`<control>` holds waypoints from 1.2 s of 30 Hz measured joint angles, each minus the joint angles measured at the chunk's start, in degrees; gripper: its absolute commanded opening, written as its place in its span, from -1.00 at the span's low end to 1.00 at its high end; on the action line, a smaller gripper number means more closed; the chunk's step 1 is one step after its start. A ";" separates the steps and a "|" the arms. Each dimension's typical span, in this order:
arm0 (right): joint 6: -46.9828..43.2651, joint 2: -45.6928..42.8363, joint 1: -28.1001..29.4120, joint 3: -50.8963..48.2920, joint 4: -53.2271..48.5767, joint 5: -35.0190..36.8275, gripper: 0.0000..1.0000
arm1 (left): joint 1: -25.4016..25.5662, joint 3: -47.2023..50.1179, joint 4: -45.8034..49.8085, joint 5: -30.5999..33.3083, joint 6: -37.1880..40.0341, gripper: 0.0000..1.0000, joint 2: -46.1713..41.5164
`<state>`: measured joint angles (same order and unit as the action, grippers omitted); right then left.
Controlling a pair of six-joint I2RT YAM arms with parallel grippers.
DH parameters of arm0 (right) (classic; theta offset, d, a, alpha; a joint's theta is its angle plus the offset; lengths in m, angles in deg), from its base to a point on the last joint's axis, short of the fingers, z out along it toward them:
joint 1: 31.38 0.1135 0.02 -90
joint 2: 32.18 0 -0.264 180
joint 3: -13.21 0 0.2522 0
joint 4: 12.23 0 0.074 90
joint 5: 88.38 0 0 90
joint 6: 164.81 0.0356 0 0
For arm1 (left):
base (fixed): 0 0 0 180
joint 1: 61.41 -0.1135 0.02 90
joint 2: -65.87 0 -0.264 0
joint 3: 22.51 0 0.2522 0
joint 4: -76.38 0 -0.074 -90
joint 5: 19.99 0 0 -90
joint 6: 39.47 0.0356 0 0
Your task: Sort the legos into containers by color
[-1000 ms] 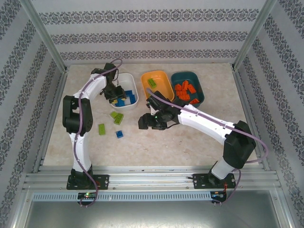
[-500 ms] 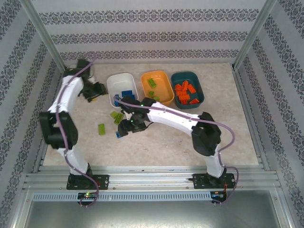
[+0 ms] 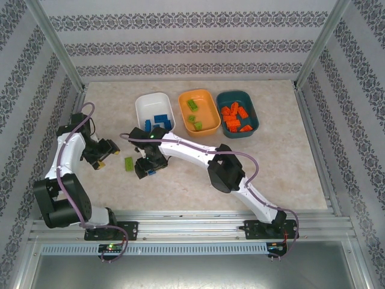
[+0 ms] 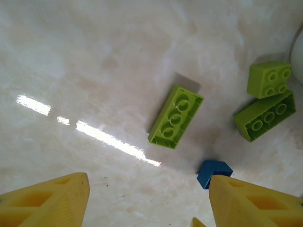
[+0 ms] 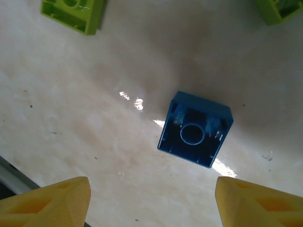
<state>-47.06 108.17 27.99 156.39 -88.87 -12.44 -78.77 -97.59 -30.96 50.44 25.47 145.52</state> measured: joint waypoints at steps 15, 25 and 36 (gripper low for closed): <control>-0.52 9.03 -1.22 9.88 -5.68 1.64 0.21 | 0.00 6.10 -1.53 -0.02 0.35 0.43 -6.43; 0.28 10.21 -2.67 11.63 -6.82 2.73 -0.23 | 0.00 10.34 -2.29 0.13 0.87 0.45 -8.94; 0.85 6.38 -4.11 7.39 -4.94 2.93 -0.47 | 0.04 10.60 -4.11 -1.66 1.51 0.55 -7.19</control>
<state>-46.21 114.56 23.89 163.78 -93.81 -9.51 -78.73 -86.99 -35.07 48.78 26.98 138.33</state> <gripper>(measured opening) 0.302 0.764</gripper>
